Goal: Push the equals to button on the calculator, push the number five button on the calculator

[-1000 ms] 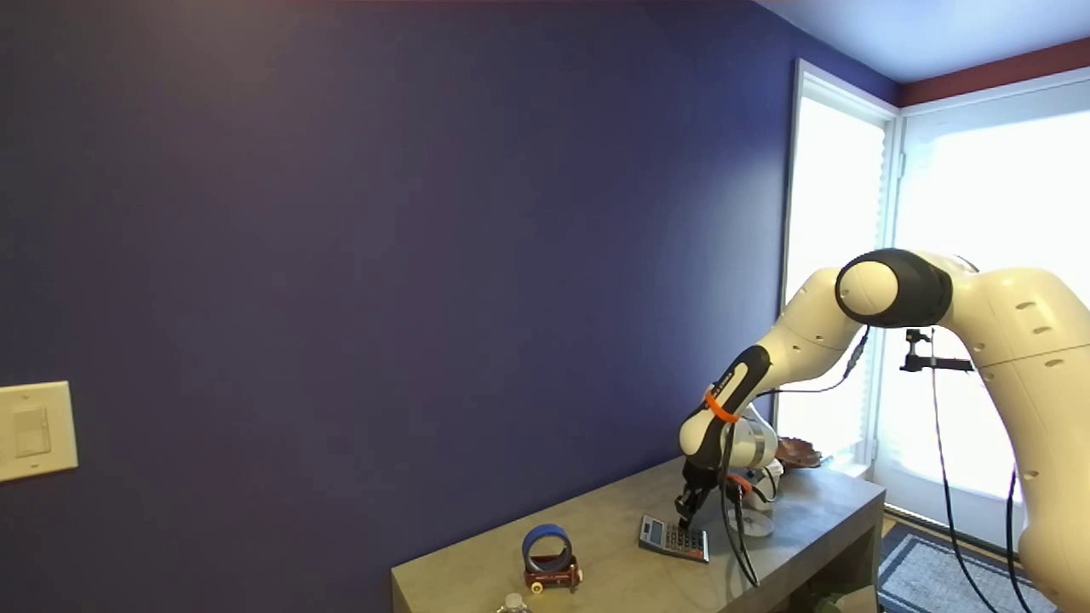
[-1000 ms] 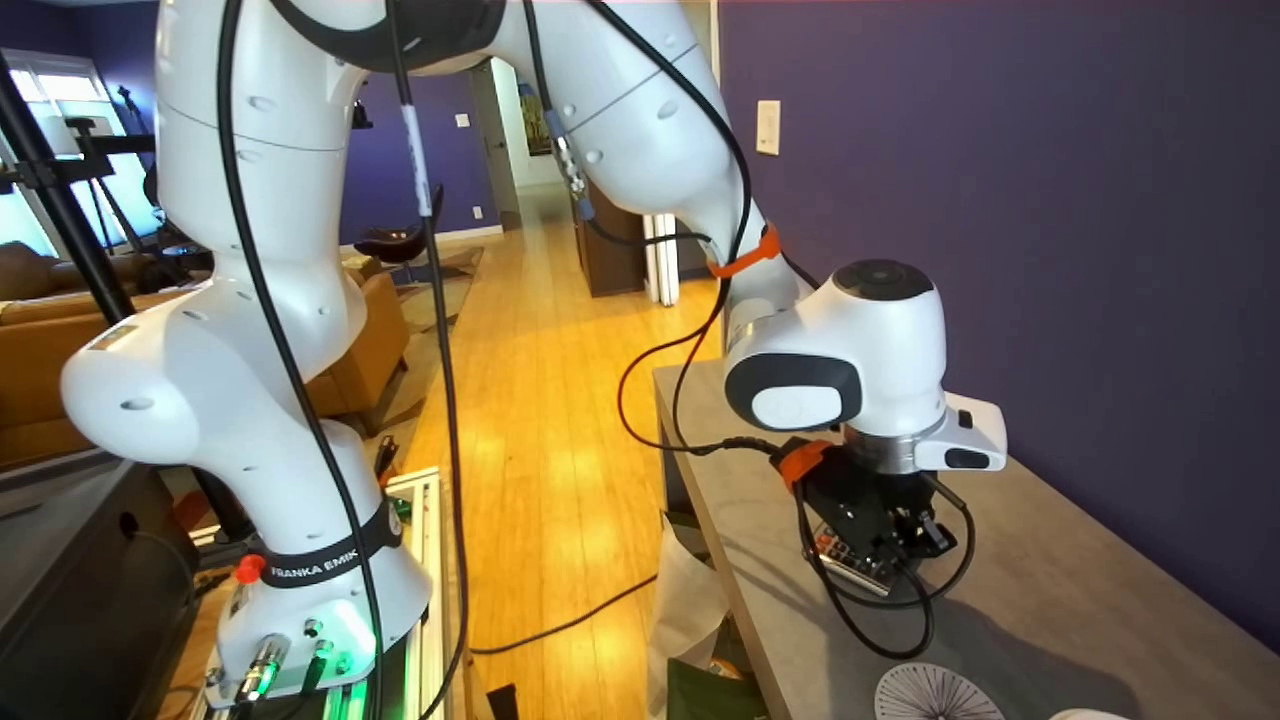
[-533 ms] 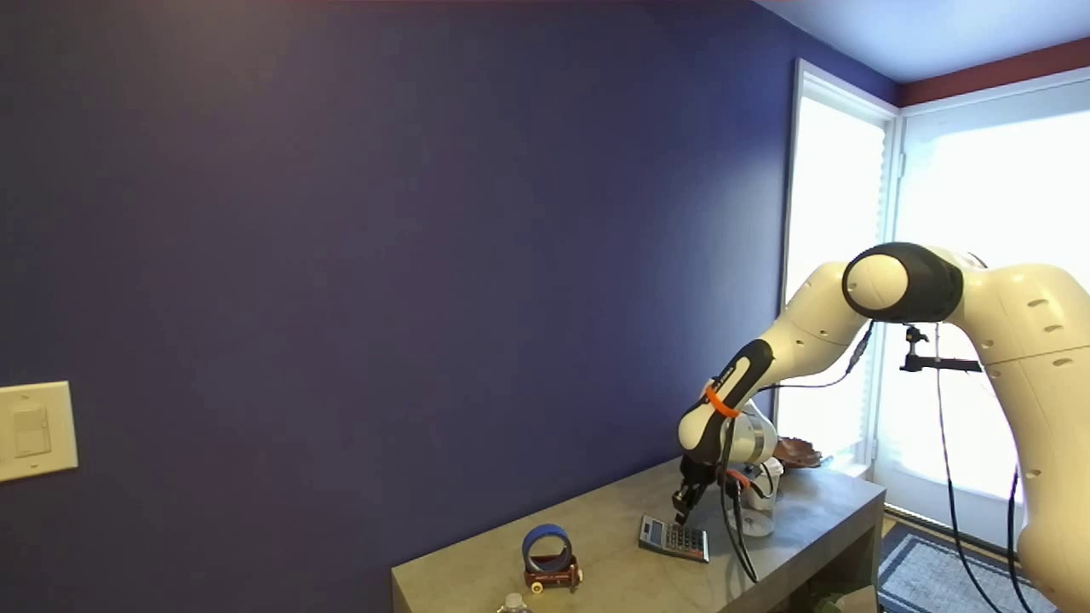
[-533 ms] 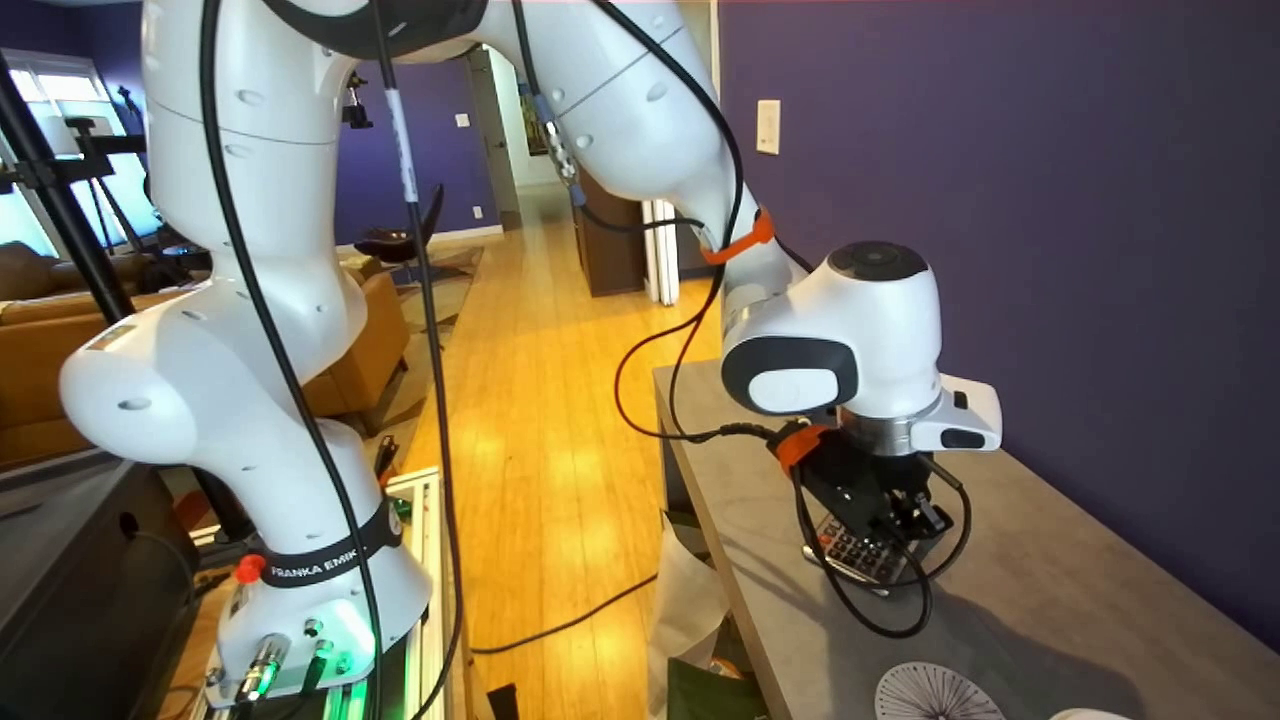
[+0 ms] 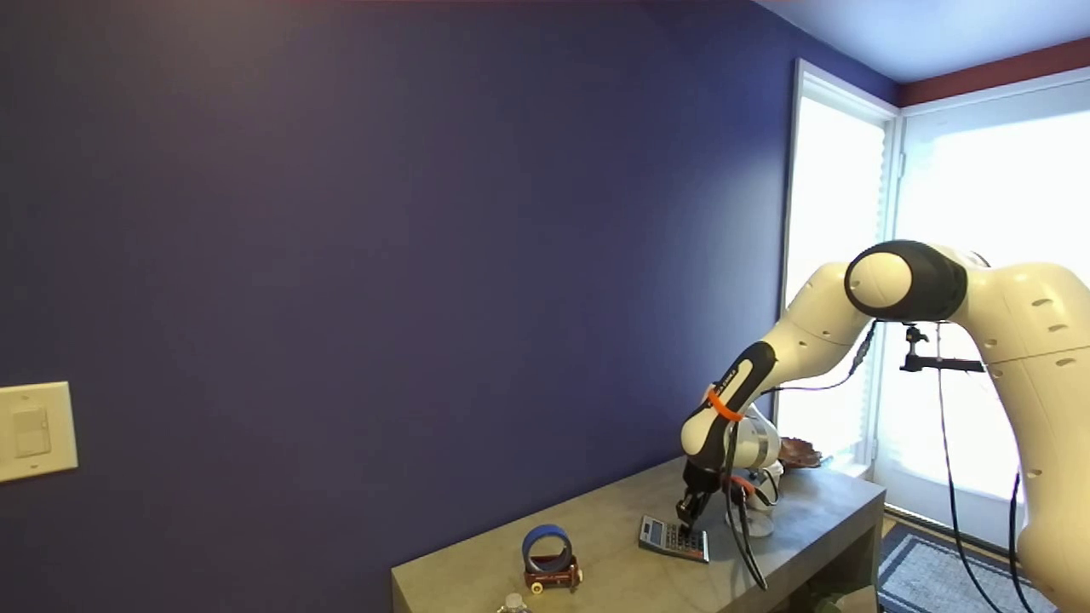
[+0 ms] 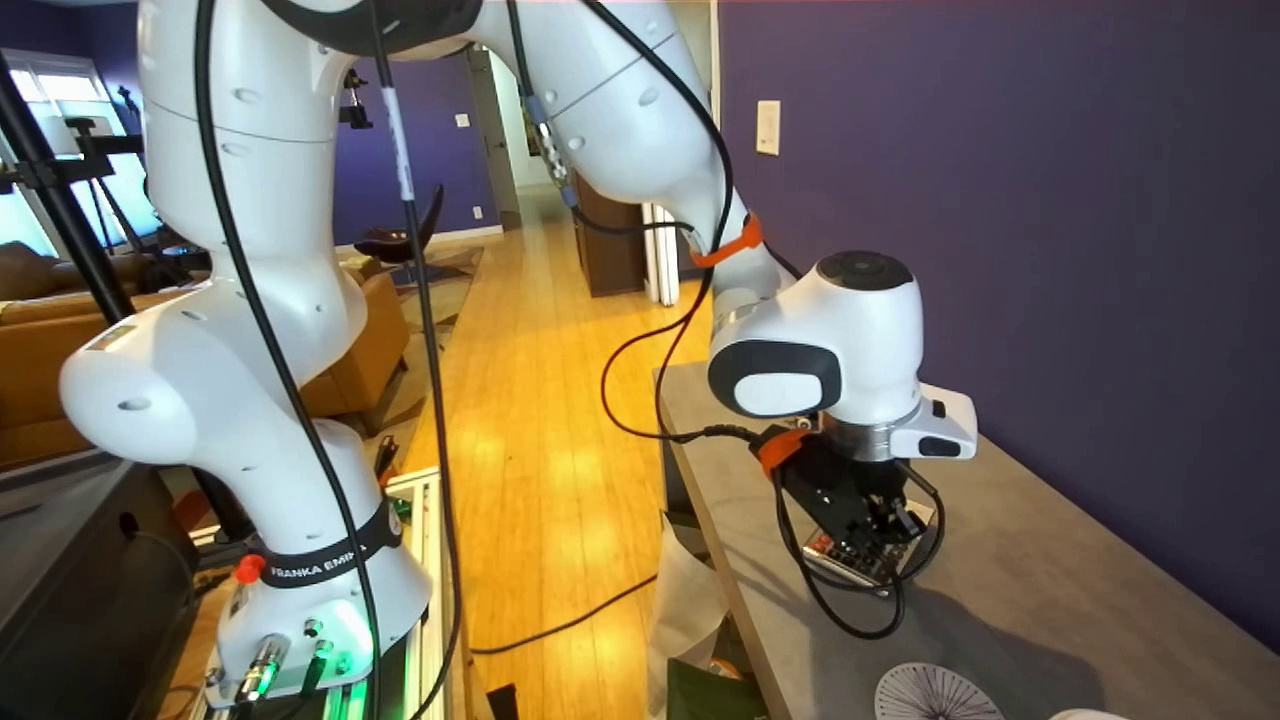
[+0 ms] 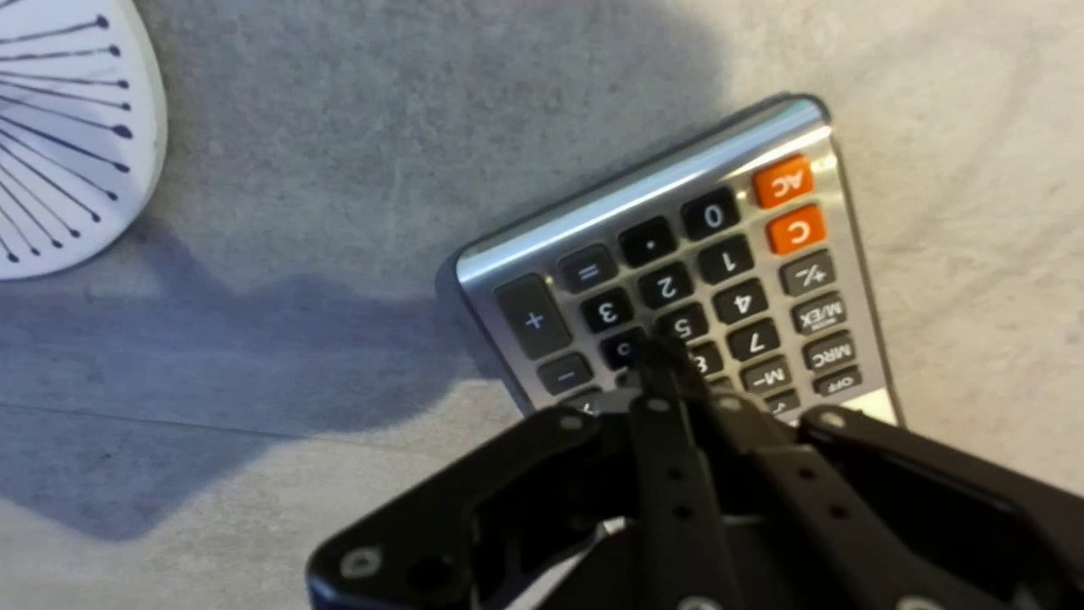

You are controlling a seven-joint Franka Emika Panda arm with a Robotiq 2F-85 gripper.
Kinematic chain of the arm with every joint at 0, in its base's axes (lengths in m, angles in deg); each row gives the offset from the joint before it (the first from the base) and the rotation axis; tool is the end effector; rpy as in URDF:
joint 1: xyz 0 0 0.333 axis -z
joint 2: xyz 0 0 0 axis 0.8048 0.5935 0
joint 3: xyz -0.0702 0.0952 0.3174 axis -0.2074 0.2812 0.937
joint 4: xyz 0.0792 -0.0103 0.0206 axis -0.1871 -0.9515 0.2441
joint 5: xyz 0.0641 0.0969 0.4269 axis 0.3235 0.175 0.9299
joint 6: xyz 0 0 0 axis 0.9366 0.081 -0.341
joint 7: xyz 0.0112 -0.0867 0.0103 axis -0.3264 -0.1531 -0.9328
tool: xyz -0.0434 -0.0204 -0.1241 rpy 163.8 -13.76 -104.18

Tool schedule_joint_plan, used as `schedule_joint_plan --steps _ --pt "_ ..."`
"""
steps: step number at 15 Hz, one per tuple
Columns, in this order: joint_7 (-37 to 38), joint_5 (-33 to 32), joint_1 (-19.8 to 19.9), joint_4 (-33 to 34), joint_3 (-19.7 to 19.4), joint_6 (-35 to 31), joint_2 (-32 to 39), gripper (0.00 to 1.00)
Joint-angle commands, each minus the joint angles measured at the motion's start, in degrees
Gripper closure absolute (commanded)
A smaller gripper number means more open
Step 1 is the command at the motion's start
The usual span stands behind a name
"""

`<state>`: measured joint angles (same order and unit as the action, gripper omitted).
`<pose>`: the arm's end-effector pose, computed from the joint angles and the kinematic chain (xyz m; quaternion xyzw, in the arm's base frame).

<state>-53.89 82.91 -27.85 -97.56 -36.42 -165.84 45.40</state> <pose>0.5629 -0.1884 0.1379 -0.9935 -0.0078 -0.1110 0.0226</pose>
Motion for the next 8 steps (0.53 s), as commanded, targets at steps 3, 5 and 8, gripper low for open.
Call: schedule_joint_plan --steps 3,5,8 --pt "-1.1 1.0 1.3 -1.1 2.5 -0.6 -0.8 1.0" --pt "-0.6 0.2 0.7 -1.1 1.8 -0.5 -0.7 1.0" --pt "-0.6 0.2 0.8 -1.1 1.8 -0.2 -0.7 1.0"
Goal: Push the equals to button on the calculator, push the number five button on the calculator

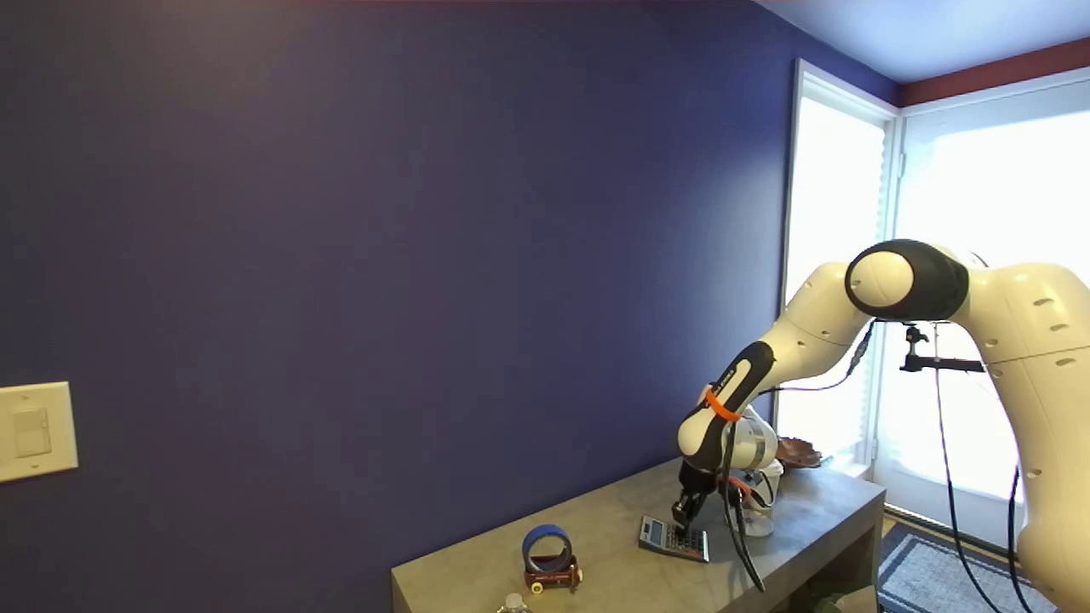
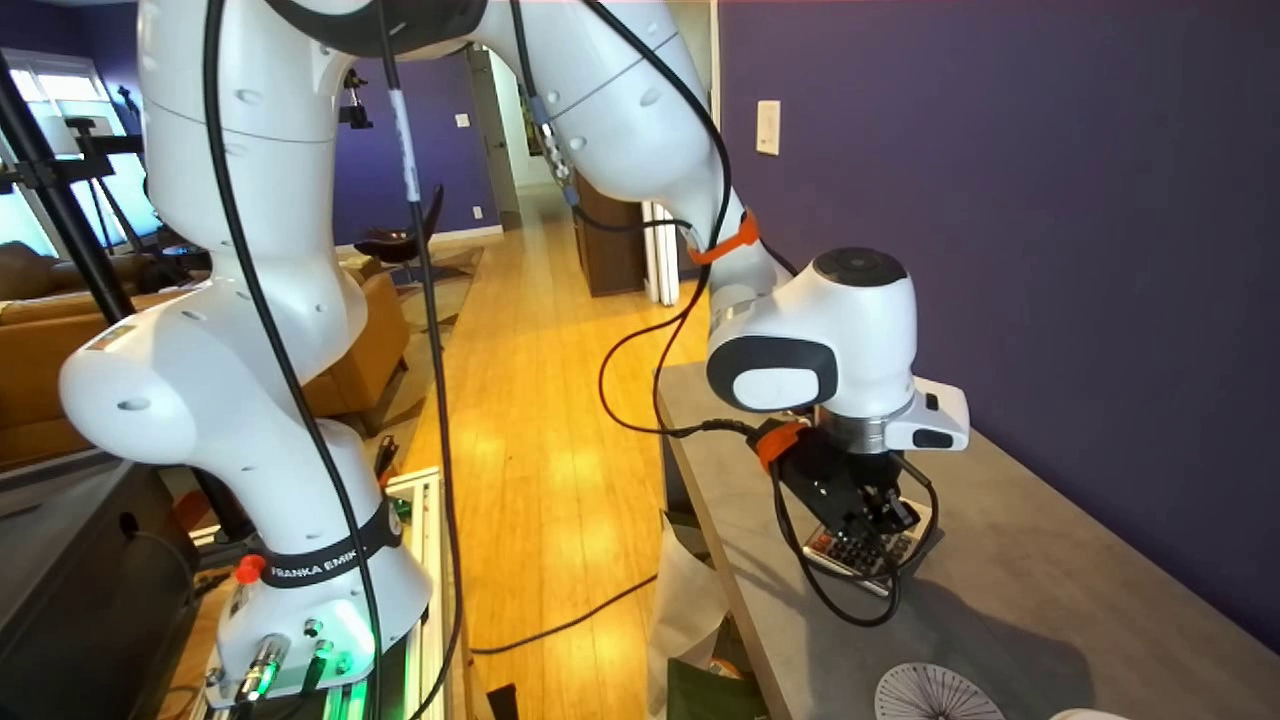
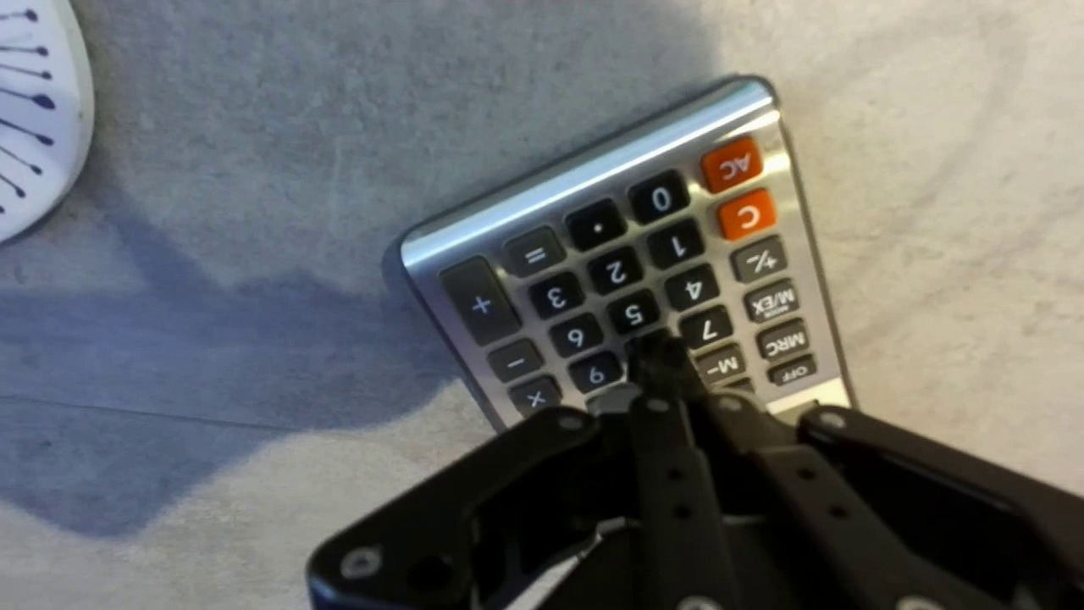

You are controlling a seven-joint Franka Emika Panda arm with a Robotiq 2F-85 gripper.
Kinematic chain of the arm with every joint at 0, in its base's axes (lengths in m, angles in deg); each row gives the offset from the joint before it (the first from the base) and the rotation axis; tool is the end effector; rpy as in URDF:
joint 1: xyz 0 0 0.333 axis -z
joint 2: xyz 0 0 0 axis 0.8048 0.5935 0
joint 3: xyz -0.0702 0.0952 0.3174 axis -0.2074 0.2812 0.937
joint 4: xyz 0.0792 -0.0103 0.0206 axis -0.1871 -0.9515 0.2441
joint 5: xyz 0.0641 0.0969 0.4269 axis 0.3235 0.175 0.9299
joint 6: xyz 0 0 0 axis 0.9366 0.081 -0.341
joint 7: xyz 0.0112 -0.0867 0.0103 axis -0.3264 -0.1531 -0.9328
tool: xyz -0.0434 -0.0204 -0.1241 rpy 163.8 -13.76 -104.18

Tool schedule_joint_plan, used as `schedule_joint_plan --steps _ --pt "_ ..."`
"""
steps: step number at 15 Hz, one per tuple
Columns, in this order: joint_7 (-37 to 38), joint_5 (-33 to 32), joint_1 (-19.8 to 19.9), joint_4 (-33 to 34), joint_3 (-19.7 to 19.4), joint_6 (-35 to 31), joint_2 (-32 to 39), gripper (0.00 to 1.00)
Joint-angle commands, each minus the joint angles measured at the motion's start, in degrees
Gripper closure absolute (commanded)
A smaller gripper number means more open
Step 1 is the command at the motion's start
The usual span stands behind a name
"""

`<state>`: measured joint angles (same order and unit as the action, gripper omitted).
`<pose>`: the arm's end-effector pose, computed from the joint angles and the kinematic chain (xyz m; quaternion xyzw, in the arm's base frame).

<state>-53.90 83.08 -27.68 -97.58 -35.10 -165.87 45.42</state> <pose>0.5668 -0.1767 0.1384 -0.9931 -0.0149 -0.1130 0.0285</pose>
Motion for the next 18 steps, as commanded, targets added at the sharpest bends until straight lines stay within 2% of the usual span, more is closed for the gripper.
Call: schedule_joint_plan --steps 1,5,12,18 --pt "-0.7 0.2 0.7 -1.0 0.6 -0.1 -0.7 1.0" --pt "-1.3 1.0 1.6 -0.6 1.8 0.2 0.1 1.0" --pt "-0.1 -0.8 0.3 0.4 0.1 -0.4 2.2 1.0" --pt "-0.3 -0.1 0.9 -0.5 0.8 0.7 -0.5 1.0"
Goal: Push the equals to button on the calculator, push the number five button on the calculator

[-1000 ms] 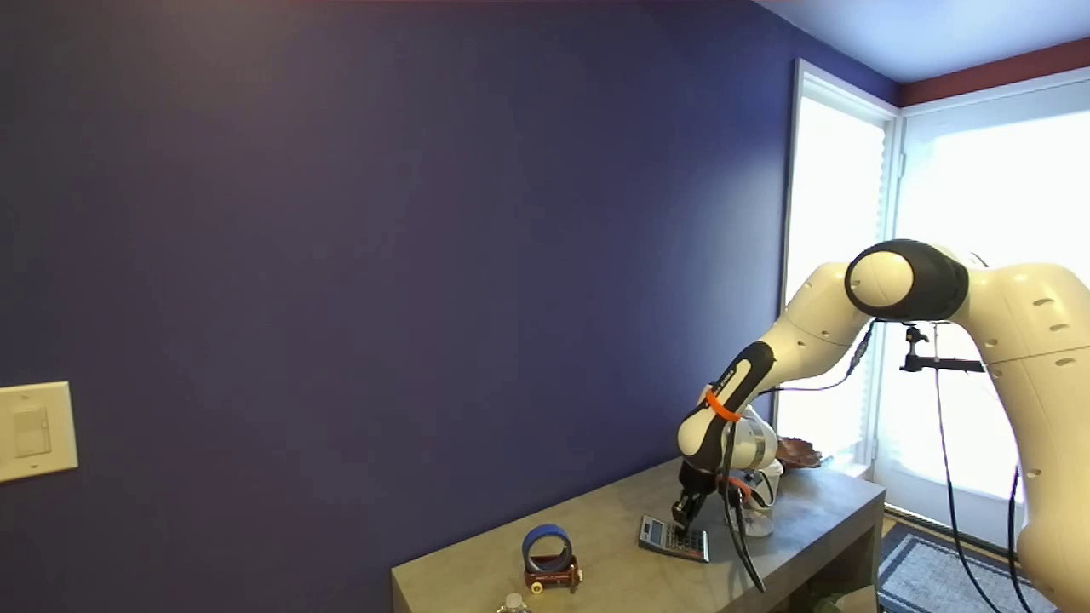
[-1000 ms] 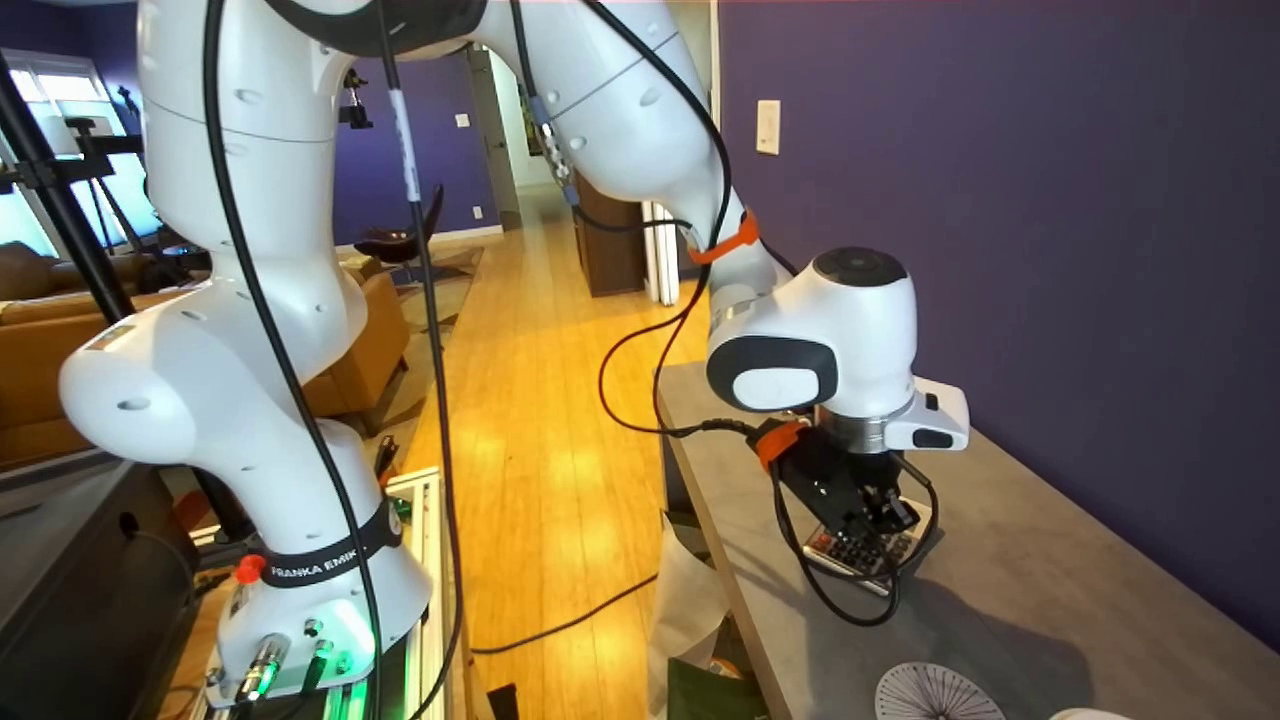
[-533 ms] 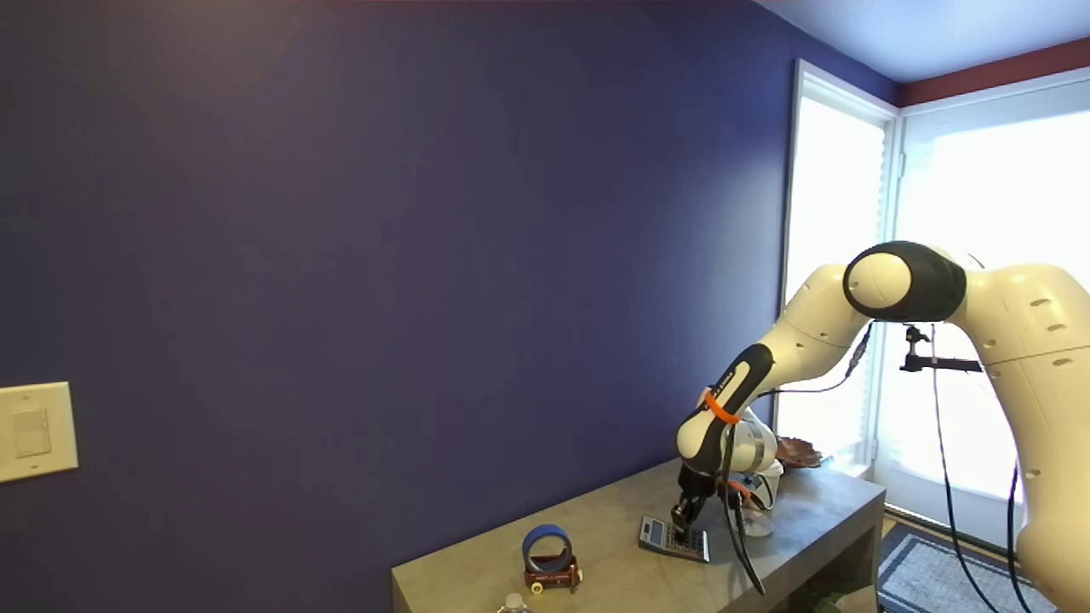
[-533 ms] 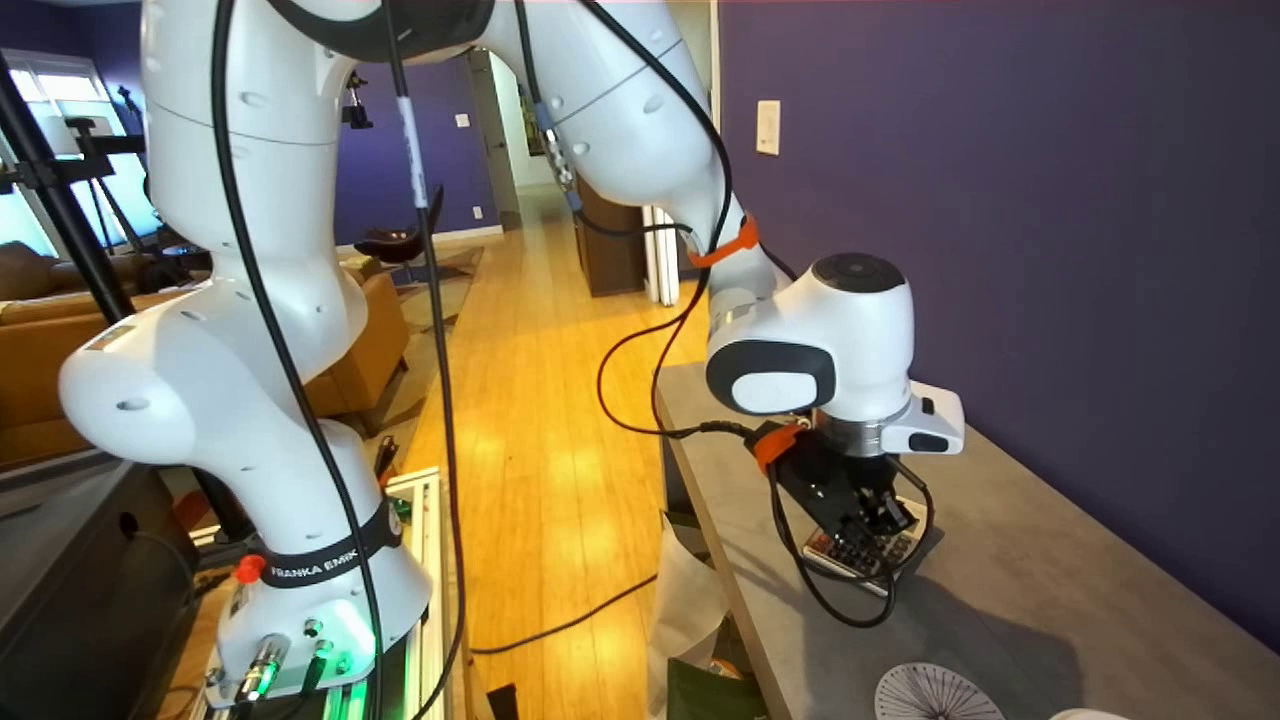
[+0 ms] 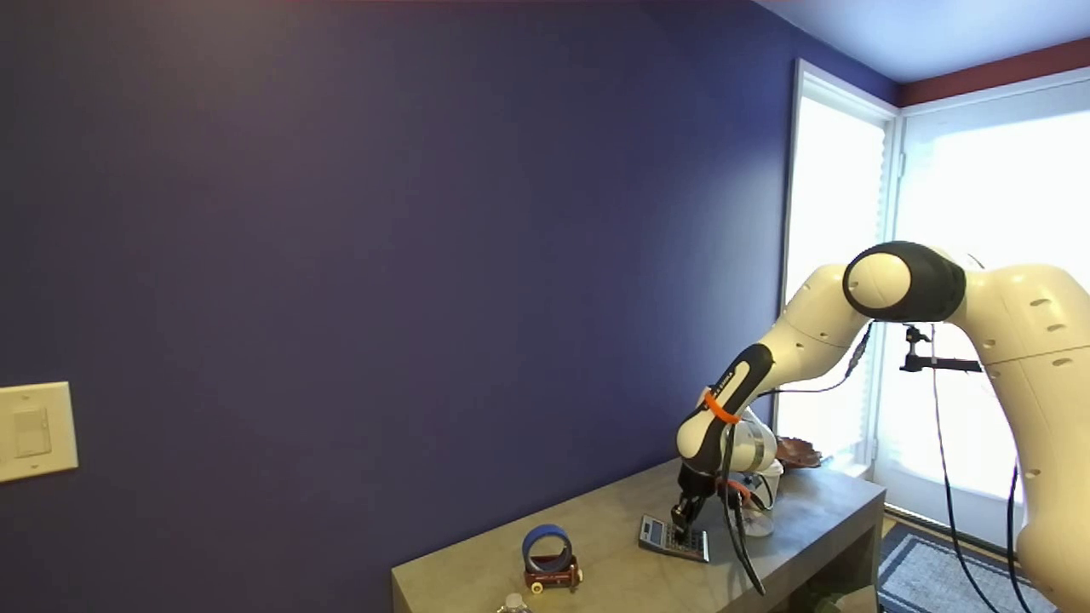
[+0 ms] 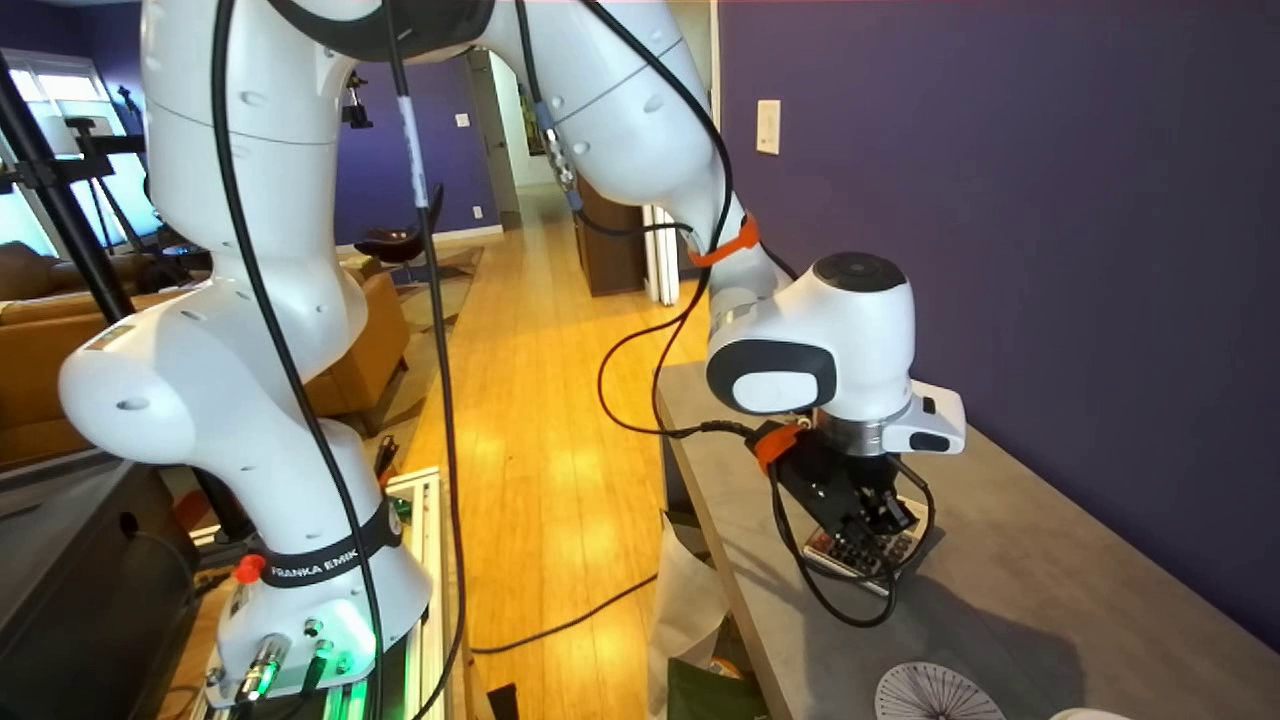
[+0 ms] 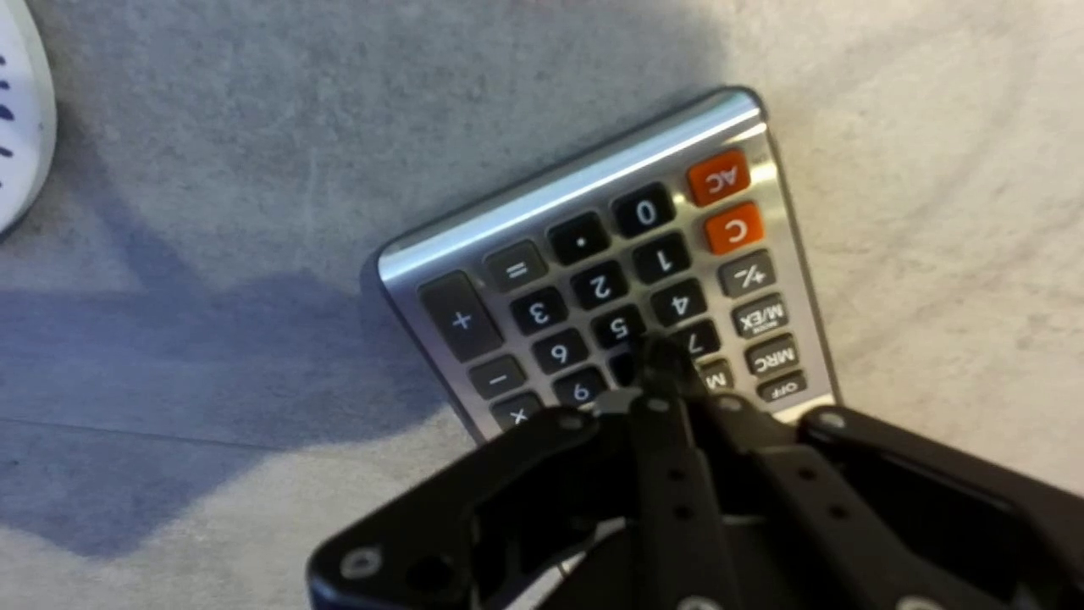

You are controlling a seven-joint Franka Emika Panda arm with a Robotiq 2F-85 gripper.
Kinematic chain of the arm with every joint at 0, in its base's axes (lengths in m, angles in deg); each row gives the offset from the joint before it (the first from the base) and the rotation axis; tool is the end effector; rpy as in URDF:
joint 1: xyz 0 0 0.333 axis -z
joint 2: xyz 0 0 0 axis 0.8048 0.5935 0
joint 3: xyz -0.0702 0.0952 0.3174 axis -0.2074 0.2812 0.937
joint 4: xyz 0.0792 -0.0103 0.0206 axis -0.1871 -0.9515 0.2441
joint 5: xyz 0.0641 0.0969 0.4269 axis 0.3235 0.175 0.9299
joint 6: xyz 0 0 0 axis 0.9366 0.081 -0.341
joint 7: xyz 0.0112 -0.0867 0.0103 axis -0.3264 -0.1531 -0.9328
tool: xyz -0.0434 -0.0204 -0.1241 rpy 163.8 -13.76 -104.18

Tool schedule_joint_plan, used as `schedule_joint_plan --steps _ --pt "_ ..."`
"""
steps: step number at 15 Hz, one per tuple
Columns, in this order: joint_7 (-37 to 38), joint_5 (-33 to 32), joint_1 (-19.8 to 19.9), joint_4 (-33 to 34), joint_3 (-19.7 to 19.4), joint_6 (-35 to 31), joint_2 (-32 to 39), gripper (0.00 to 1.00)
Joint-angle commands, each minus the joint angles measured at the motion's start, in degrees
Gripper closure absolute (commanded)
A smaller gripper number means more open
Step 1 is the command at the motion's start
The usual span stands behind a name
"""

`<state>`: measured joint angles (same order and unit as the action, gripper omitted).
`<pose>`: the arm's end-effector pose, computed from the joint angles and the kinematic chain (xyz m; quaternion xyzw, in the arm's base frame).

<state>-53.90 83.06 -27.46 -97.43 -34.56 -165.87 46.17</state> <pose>0.5668 -0.1726 0.1321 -0.9933 -0.0167 -0.1093 0.0330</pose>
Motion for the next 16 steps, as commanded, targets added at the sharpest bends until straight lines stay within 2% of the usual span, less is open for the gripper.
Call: schedule_joint_plan --steps 1,4,7,8,10,14,16 --pt "-0.3 0.3 0.9 -1.1 0.5 1.0 -2.2 1.0" --pt "-0.5 0.1 0.7 -2.6 0.2 1.2 -5.1 1.0" --pt "1.0 -0.6 -0.7 -4.6 -2.2 4.2 -9.6 1.0" --pt "1.9 -0.5 -1.4 -5.7 -3.3 5.1 -11.6 0.74" --pt "2.3 -0.2 -2.2 -8.0 -5.2 5.4 -15.7 0.68" --pt "10.2 -6.2 -6.8 -12.8 -13.0 7.4 -24.1 0.4" --pt "14.4 -12.6 -8.6 -15.3 -16.3 10.3 -28.8 0.26"
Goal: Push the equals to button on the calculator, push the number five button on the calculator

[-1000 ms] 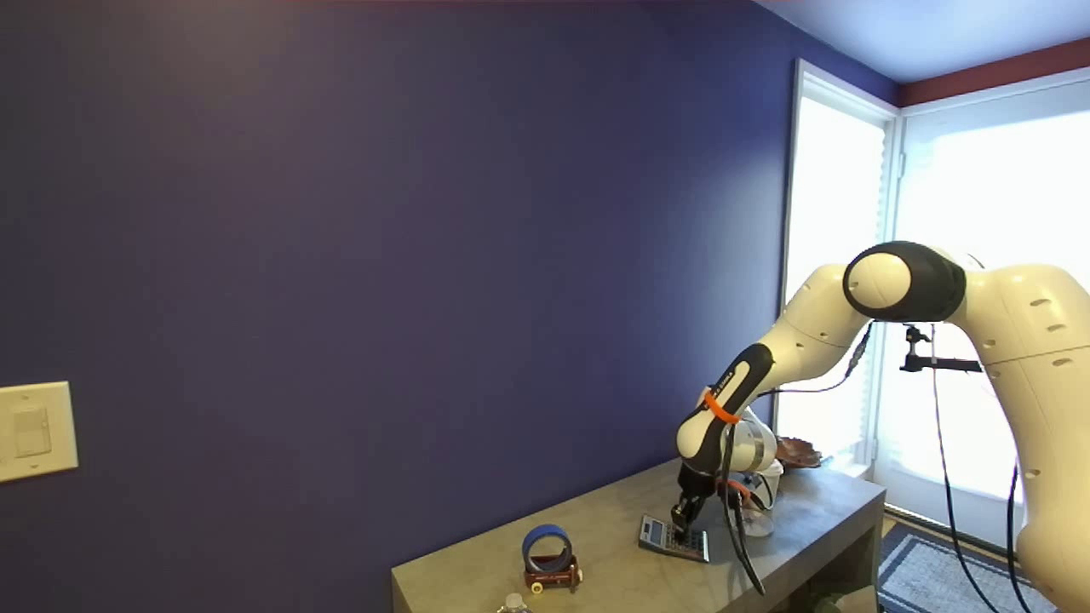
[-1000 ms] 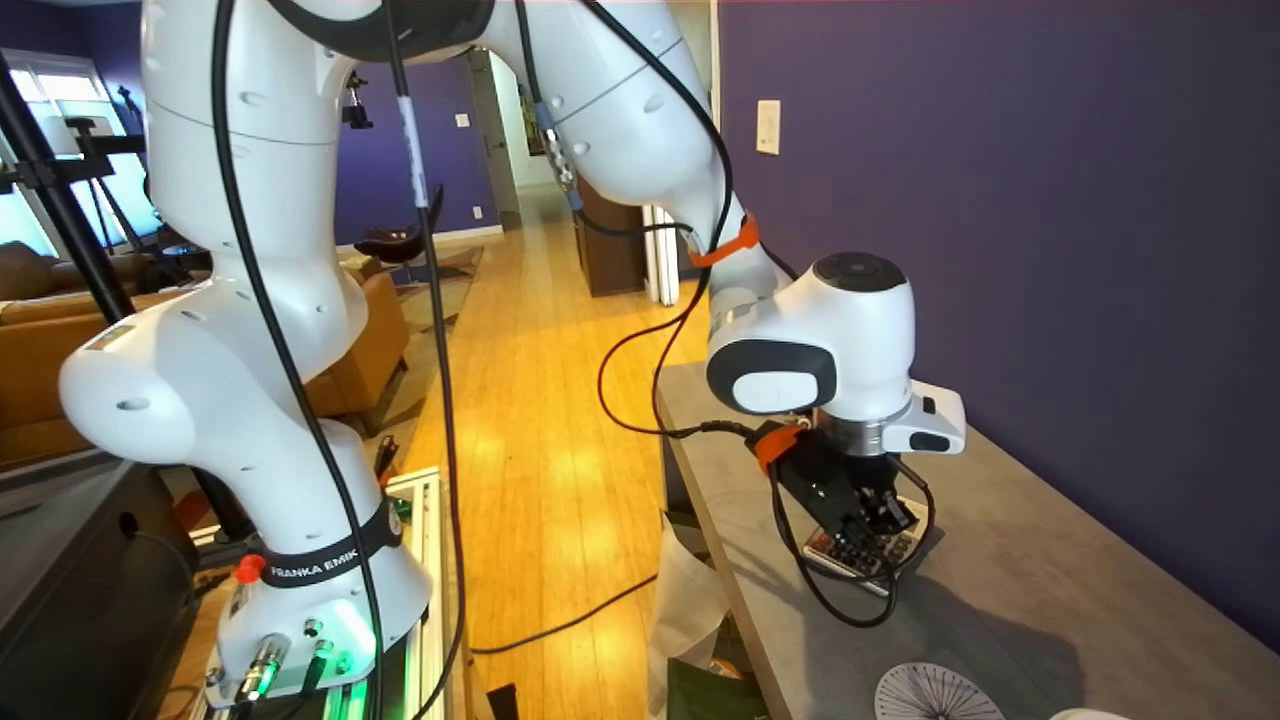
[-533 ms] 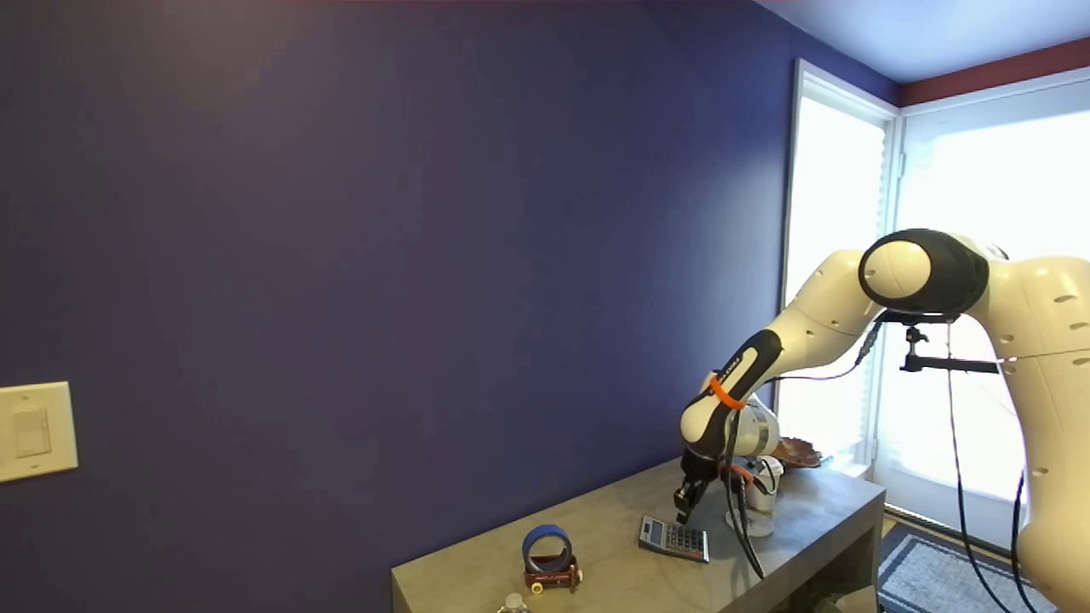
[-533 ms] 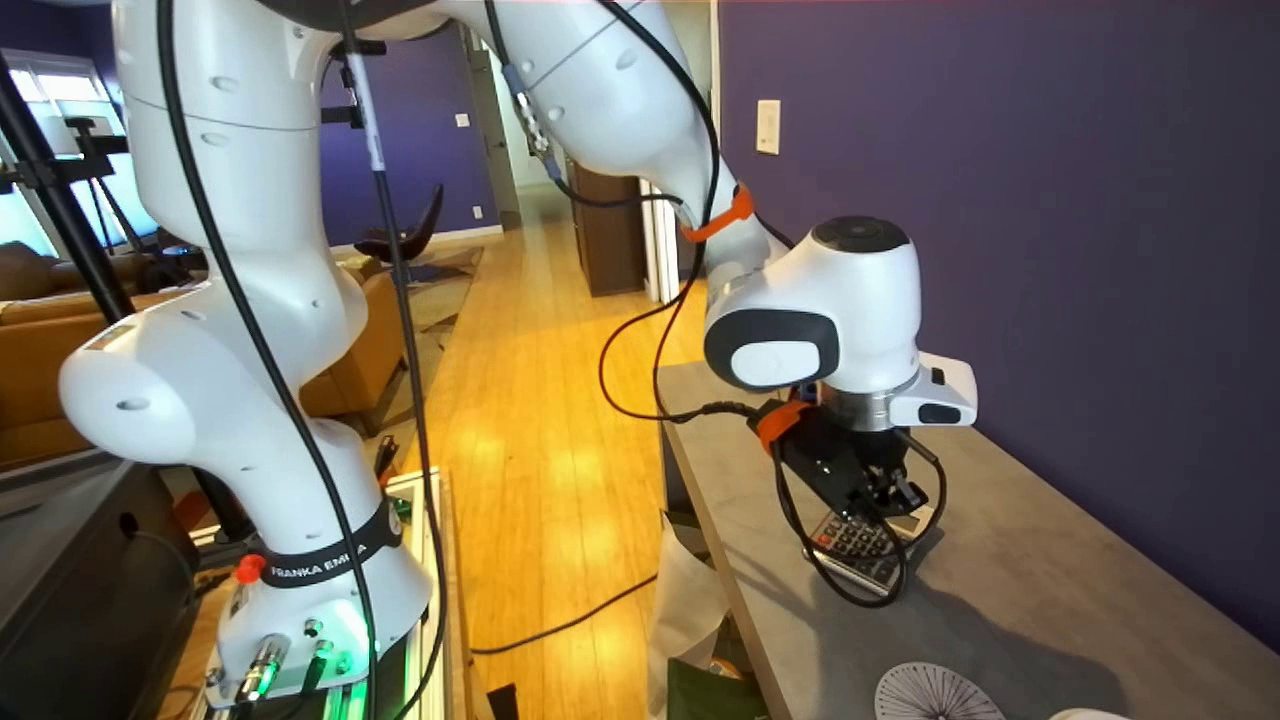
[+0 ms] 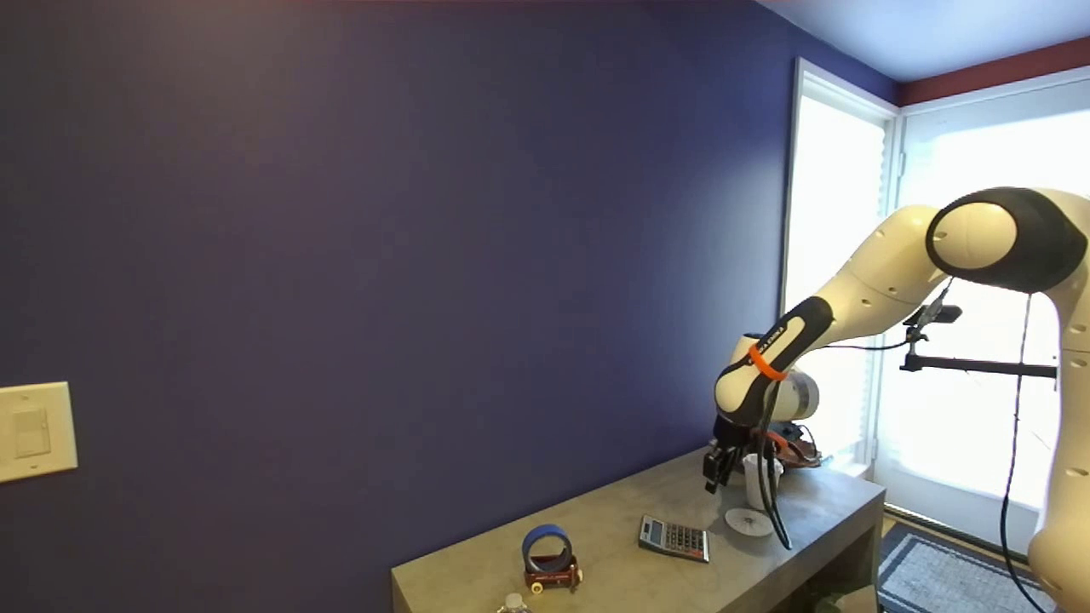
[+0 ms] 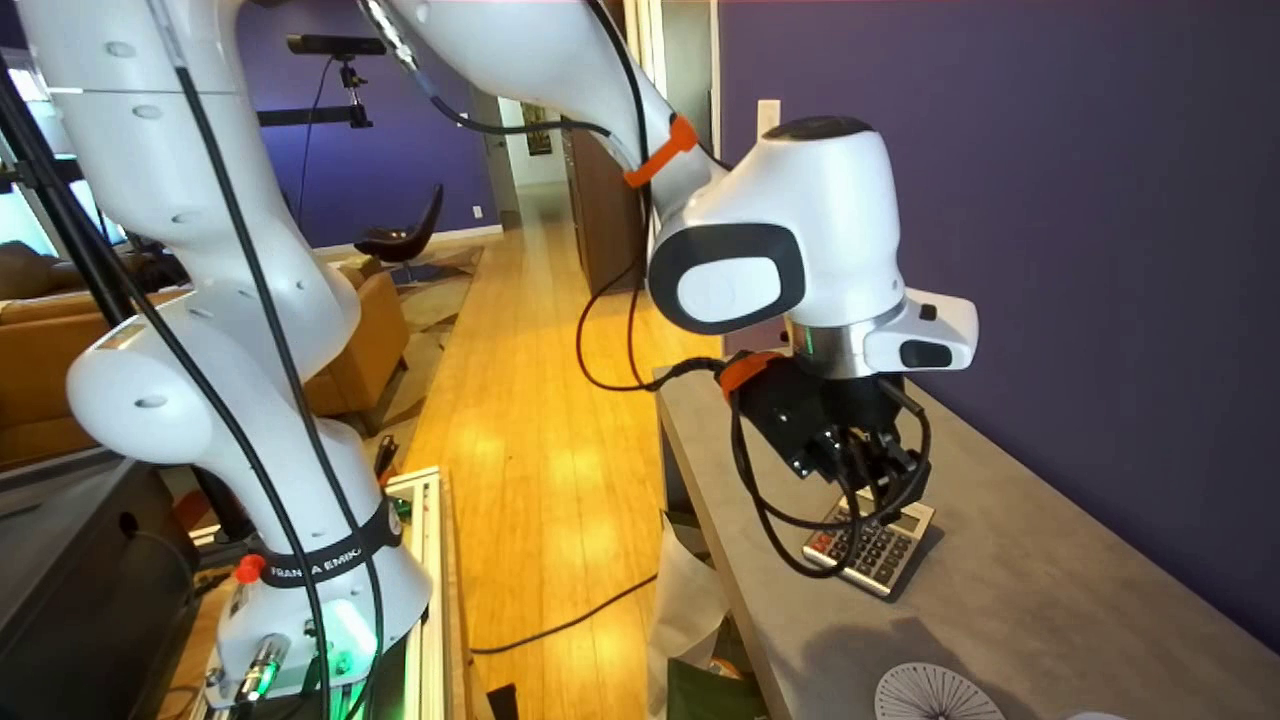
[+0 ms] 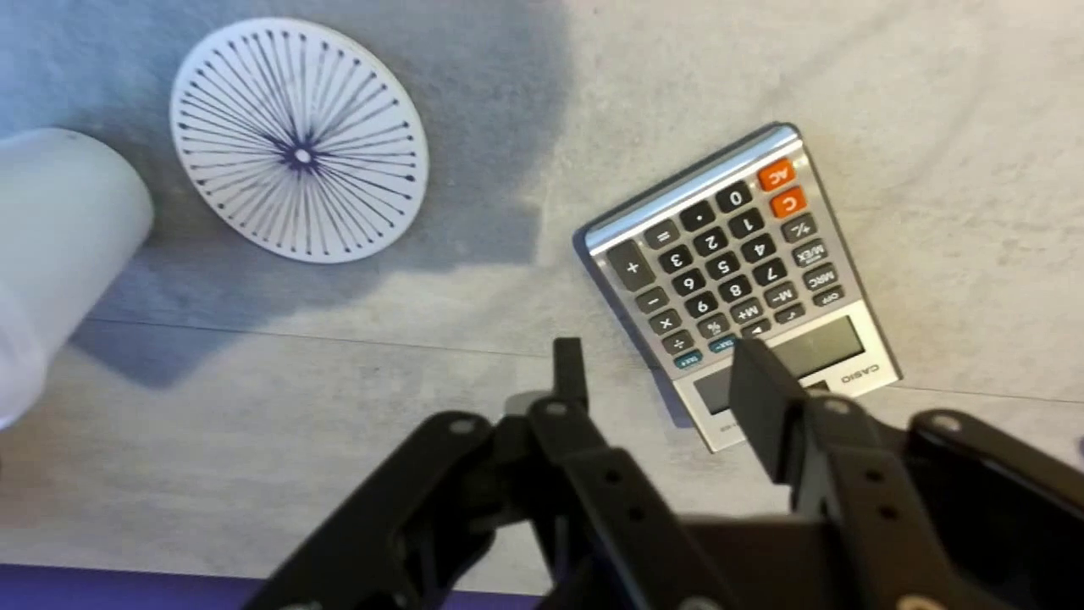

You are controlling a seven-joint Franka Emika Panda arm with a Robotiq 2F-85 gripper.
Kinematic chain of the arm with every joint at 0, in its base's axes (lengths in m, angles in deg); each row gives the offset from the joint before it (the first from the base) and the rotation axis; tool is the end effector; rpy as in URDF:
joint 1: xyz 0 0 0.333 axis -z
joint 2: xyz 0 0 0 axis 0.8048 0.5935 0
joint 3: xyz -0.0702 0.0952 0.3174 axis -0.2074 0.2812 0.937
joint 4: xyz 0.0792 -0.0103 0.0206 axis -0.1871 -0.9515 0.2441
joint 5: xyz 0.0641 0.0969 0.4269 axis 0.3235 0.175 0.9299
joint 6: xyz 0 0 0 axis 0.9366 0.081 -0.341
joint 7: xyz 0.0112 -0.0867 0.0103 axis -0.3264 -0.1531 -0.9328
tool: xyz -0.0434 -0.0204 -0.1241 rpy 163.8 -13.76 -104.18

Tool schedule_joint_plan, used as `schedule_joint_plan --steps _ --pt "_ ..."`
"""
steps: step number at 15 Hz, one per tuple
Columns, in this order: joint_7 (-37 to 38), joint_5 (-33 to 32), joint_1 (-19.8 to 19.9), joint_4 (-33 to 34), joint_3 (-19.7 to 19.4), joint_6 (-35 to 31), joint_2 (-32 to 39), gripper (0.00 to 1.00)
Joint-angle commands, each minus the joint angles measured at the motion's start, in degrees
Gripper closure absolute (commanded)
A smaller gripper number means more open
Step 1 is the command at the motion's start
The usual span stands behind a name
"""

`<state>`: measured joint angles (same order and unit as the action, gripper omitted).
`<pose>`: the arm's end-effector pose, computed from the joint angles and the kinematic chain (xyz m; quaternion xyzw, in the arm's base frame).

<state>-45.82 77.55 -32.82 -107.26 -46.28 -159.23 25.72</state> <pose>0.5087 -0.2175 0.2519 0.9910 -0.0478 0.1233 0.0213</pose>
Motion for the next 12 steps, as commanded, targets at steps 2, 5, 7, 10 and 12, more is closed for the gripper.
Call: schedule_joint_plan --steps 2,5,7,10,12 --pt "8.1 -11.2 -4.2 -7.0 -6.1 8.5 -12.6 0.13" --pt "6.4 -12.5 -5.6 -8.5 -7.0 17.2 -18.1 0.0" --pt "6.3 -11.4 -6.4 -6.3 -7.9 16.1 -14.9 0.0" --pt "6.2 -11.4 -7.1 -6.6 -8.4 16.8 -16.0 0.0" --pt "6.2 -11.3 -7.0 -6.5 -8.6 16.7 -15.3 0.0"
